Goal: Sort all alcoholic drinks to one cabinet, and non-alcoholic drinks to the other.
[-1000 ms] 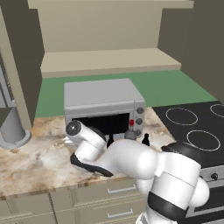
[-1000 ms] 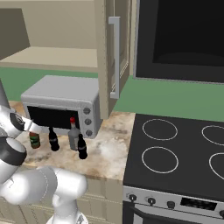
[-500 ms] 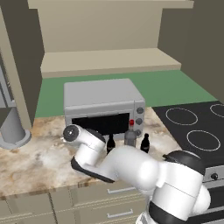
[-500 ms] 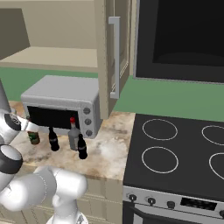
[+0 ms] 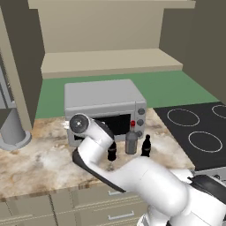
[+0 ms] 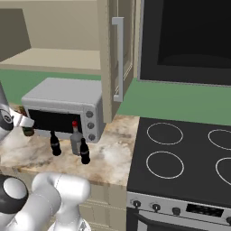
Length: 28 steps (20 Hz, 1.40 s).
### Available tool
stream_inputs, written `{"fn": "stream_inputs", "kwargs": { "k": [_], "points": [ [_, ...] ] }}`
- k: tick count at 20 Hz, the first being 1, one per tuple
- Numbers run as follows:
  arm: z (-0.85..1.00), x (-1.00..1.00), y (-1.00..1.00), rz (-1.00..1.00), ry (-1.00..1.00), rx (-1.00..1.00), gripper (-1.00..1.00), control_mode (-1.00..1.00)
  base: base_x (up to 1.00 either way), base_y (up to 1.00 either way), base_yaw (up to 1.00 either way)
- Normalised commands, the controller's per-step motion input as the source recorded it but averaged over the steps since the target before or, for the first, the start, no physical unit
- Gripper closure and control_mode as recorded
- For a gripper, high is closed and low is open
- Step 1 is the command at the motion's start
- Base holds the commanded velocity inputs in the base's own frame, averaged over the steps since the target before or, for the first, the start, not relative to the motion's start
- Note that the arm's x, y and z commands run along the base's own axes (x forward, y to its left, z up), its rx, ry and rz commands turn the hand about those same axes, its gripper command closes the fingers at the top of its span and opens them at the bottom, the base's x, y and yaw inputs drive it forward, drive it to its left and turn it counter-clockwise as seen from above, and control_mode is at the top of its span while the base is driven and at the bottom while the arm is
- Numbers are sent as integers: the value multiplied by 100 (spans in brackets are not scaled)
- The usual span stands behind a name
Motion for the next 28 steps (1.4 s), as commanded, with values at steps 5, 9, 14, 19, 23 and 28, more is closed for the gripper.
{"fn": "stream_inputs", "kwargs": {
  "k": [5, 9, 14, 19, 23, 28],
  "points": [
    [76, -29, -18, 0, 0, 19, 100, -100, 0, 0, 0],
    [66, -36, -25, 0, -1, 12, 100, -100, 0, 0, 0],
    [72, -33, -23, 0, -7, 4, 100, -100, 0, 0, 0],
    [74, -22, -26, 0, -9, 2, 100, -100, 0, 0, 0],
    [77, -19, -27, 0, -5, 5, 100, -100, 0, 0, 0],
    [64, -6, -27, 0, -5, 2, 100, -100, 0, 0, 0]
  ]
}}
